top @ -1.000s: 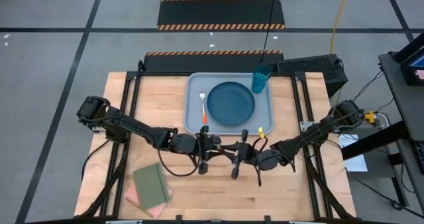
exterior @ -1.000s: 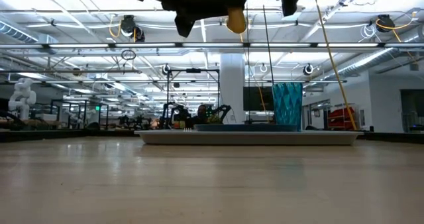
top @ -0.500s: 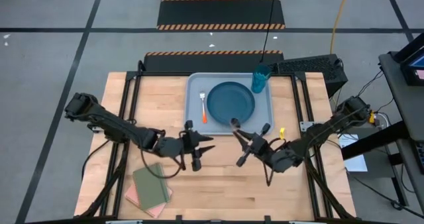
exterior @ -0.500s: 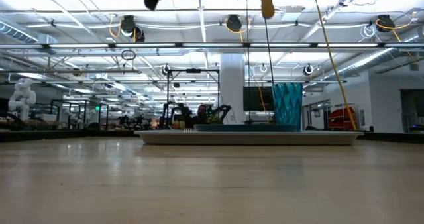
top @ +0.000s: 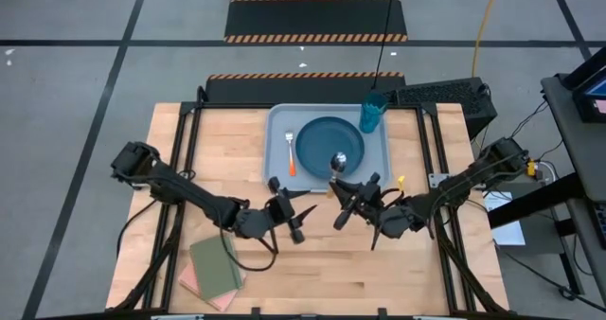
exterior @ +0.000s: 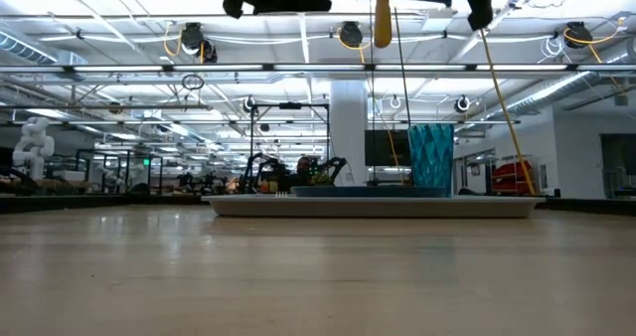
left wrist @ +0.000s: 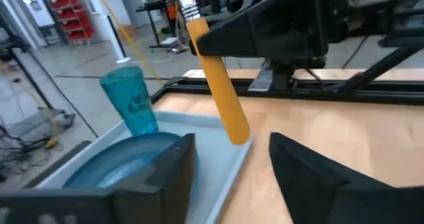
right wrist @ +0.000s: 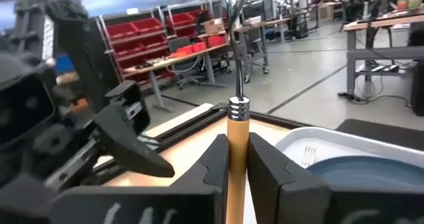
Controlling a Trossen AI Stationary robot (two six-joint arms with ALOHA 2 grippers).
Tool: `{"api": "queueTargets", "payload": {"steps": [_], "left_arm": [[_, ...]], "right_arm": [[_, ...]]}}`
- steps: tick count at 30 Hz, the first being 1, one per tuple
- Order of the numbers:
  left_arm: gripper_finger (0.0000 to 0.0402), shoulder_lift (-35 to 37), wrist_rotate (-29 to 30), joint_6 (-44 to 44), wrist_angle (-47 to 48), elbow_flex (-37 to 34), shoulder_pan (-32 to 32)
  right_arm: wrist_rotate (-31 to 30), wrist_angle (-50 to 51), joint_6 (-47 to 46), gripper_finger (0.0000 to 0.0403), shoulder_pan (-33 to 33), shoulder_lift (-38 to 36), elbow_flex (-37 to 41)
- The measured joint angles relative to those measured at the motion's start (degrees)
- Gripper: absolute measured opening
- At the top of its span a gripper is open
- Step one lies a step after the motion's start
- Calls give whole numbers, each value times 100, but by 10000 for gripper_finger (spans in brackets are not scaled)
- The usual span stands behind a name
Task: Pick and place plate/cup/fork/spoon on tray
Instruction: Put the yellow spoon to the left of the orange fork on the blue tray
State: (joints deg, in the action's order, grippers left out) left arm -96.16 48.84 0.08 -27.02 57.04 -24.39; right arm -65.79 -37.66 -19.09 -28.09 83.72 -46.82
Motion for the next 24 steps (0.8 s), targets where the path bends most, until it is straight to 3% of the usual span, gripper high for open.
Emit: {"api": "queueTargets", "payload": {"steps": [4,8,15,24], "left_arm": [[252,-204,50,-57,-80,89,113],[279,-486,29,-212,-340,83,257],[269,-816,-148,384,-1018,80,431],[239,-895,-812,89,-1261,82,765]], "right_arm": [[13,-540,-34,26,40,-2,252],[213,-1020,-165,23,128,-2,459],[447,-1188,-272,23,229,-2,585],[446,-1217,-259,24,275,-2,585]]}}
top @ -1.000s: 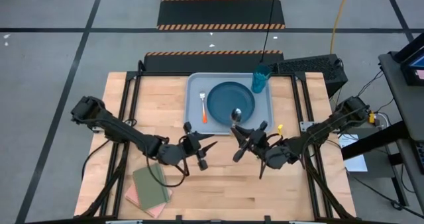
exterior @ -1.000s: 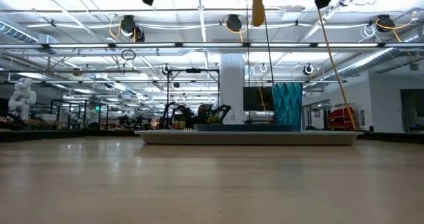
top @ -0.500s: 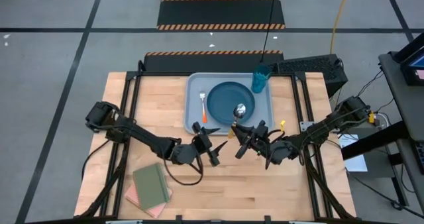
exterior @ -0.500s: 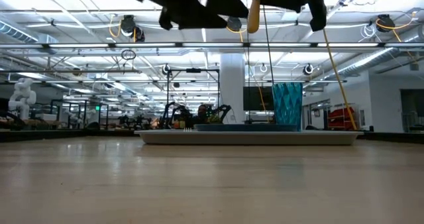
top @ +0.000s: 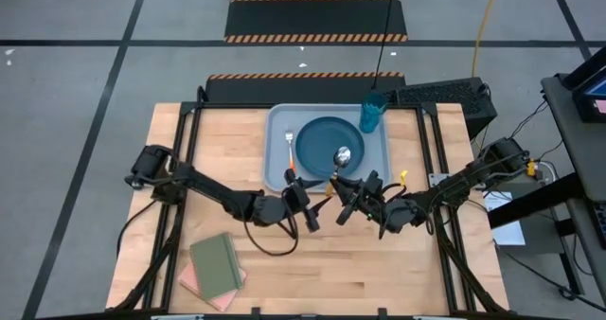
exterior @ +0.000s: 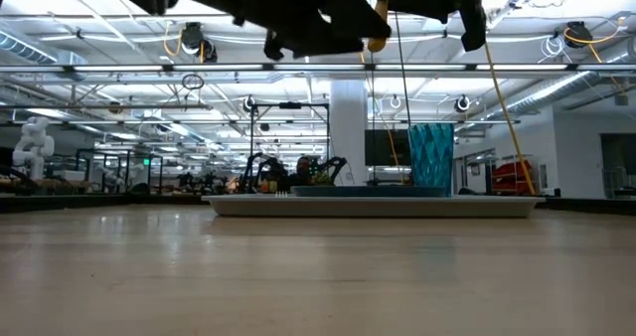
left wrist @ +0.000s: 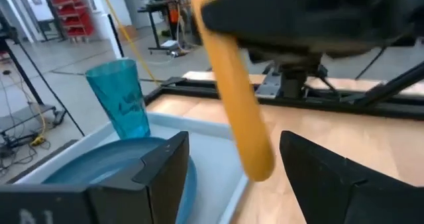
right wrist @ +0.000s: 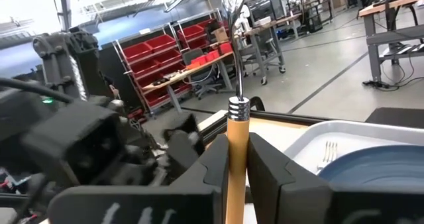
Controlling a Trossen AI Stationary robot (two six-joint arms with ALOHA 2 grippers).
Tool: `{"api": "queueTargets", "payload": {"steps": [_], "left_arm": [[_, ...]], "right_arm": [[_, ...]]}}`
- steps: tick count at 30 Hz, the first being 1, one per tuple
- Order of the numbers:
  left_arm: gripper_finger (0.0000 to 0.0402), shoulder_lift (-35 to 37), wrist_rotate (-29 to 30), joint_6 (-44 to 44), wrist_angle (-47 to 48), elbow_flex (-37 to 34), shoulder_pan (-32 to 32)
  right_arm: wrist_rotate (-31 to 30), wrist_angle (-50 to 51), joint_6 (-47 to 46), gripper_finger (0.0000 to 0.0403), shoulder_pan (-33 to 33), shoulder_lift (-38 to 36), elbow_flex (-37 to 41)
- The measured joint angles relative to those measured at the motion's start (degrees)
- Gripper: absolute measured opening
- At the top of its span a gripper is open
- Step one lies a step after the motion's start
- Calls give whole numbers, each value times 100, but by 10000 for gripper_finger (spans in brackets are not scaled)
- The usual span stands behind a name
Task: Pick and place plate/cup/fork/spoon on tray
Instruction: Put the yellow spoon to the left of the orange fork on the blue tray
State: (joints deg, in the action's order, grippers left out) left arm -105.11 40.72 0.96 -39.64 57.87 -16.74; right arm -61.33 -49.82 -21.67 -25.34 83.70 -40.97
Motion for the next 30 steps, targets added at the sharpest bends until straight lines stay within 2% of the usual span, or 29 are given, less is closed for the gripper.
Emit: {"api": "queueTargets", "payload": {"steps": [5,12,18,26,30], "left_arm": [[237,-142,-705,-285,-164,0,236],[214,-235,-628,-270,-140,-2,325],[160,-237,-762,-257,-137,-1,392],[51,-239,-933,-292,-99,-2,385],[34,-239,-939,-307,-83,-2,387]], "right_arm": [[-3,-9,26,24,2,0,0],[-45,-6,3,24,4,0,0],[-168,3,12,24,22,0,0],[-155,31,27,24,18,0,0],[-141,28,89,26,11,0,0]]}}
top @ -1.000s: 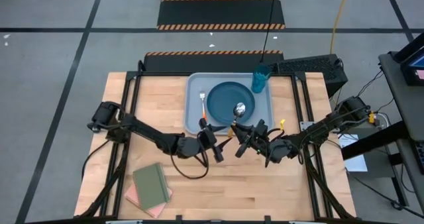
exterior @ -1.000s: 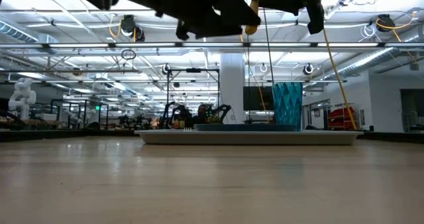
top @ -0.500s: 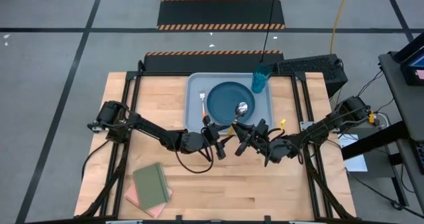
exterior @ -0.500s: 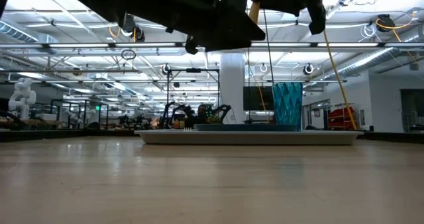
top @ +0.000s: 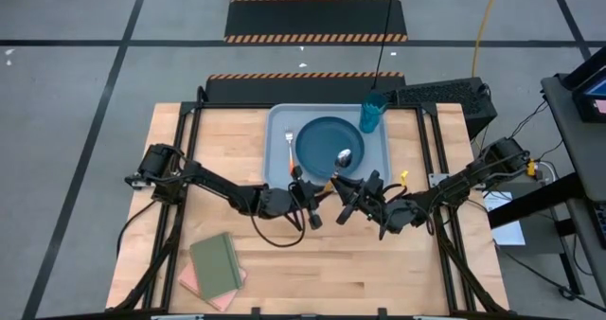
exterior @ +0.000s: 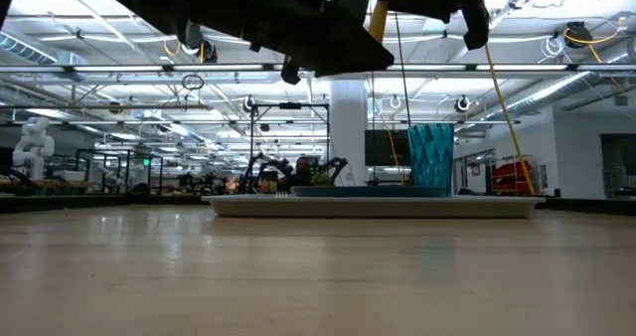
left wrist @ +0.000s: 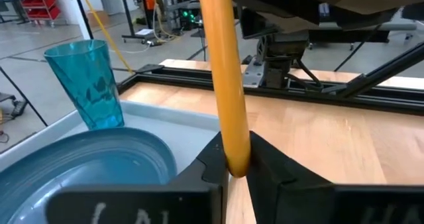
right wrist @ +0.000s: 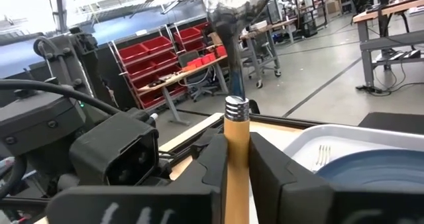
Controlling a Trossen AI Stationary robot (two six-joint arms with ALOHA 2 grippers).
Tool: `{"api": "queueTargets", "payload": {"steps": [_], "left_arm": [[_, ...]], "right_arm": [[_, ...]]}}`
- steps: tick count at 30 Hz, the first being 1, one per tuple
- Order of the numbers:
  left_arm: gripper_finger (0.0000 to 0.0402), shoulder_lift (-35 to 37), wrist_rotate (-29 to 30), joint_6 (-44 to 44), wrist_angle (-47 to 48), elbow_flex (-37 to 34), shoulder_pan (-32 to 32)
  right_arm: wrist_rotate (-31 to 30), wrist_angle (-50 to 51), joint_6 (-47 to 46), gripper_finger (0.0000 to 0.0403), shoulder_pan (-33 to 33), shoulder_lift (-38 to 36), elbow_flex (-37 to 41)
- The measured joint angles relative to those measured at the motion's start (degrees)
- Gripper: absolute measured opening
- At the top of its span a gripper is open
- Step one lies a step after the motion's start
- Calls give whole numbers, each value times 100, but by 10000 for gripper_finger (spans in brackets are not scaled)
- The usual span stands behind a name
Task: Pick and place plate/cup/fork/spoon on tray
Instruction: Put the yellow spoon to the left of the orange fork on the blue tray
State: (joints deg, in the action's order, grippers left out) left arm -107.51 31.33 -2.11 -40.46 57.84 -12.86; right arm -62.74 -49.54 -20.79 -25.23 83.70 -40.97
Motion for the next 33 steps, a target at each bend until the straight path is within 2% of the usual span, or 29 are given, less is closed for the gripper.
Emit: {"api": "queueTargets", "payload": {"steps": [5,10,16,19,23,27,30,33], "left_arm": [[42,-2,0,-9,36,0,0],[23,11,-76,-56,197,0,-20],[23,210,-44,86,668,0,-66],[22,476,193,114,1269,0,-83],[22,852,836,271,2228,4,-144],[22,872,1429,226,2953,-1,-235],[22,828,1785,258,3024,0,-289],[22,787,1885,210,3058,0,-285]], "right_arm": [[0,19,79,39,0,-2,0],[82,99,95,50,-10,-2,0],[280,90,360,67,-117,-4,0],[282,114,387,79,-148,-54,0],[284,143,345,99,-149,-55,0],[297,225,125,120,-146,-15,0],[302,270,34,133,-136,-9,0],[284,308,-10,144,-98,55,0]]}}
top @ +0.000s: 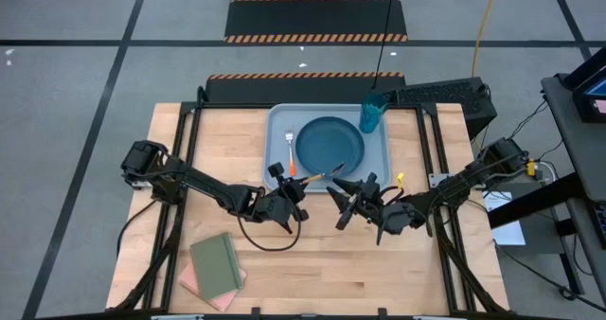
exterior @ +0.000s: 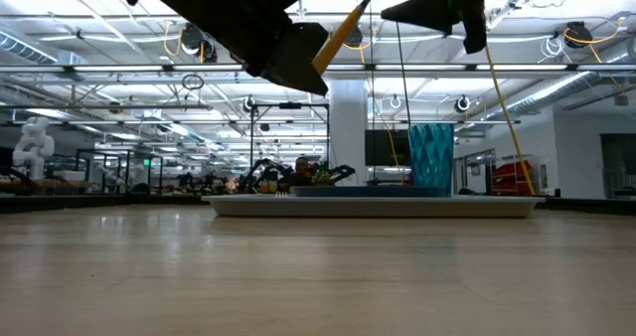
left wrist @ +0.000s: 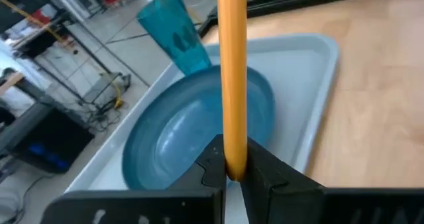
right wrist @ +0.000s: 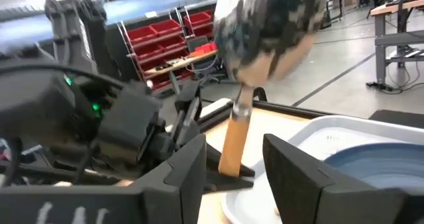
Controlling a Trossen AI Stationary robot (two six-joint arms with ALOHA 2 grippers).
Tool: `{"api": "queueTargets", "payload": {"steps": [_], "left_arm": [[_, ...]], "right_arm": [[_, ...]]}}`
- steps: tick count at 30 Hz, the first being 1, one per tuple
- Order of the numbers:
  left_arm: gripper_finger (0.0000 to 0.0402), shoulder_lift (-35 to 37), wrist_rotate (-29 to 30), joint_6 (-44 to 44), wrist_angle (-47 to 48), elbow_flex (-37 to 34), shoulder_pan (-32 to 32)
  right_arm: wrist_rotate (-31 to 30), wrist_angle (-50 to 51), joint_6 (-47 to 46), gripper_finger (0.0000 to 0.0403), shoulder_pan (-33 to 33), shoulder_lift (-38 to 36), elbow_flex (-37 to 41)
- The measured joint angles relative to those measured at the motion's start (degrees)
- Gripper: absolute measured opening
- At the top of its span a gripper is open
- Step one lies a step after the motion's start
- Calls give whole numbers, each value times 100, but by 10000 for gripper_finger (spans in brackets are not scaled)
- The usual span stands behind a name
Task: Pick and place plate/cup/fork/spoon on tray
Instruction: Put the yellow spoon to the left of the orange fork on the blue tray
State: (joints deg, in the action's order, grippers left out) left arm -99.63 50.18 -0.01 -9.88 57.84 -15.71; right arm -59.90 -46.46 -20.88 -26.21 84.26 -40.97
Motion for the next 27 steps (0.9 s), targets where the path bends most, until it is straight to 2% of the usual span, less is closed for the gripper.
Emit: {"api": "queueTargets", "payload": {"steps": [3,7,12,17,20,23,27], "left_arm": [[22,11,167,-10,-120,2,-2],[22,9,185,20,-132,2,-2],[22,9,299,119,-101,2,3],[22,9,393,146,-60,2,29],[22,9,482,276,-64,2,60],[22,9,692,380,-65,2,64],[22,9,711,425,-69,2,130]], "right_arm": [[-8,-185,59,148,106,161,0],[25,-918,506,148,323,503,0],[492,-1832,998,148,613,853,0],[1228,-2310,1303,148,949,1133,0],[1358,-2490,1311,147,1128,1227,0],[1358,-2593,1453,133,1261,1219,0],[1446,-2825,1742,94,1356,1212,0]]}}
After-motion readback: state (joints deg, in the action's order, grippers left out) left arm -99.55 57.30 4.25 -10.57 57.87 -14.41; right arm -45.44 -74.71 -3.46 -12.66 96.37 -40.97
